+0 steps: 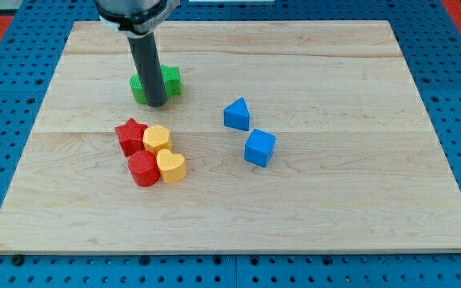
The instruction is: Move the green circle towards center left
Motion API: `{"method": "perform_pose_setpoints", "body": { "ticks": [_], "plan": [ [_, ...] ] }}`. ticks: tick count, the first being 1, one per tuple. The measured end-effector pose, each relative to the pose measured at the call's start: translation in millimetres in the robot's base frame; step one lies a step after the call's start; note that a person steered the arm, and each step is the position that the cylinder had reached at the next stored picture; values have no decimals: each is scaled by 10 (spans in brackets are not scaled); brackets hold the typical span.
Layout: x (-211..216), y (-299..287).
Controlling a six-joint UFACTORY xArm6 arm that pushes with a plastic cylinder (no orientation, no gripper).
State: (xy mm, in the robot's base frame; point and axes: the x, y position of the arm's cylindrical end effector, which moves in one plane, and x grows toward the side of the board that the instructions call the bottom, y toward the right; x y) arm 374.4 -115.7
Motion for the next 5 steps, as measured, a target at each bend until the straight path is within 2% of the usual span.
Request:
{"method": "perform_pose_setpoints", "body": {
  "ticks": [1,3,5],
  "plan": [
    [-63,-26],
    [6,-465],
    [-124,-955]
  ]
}}
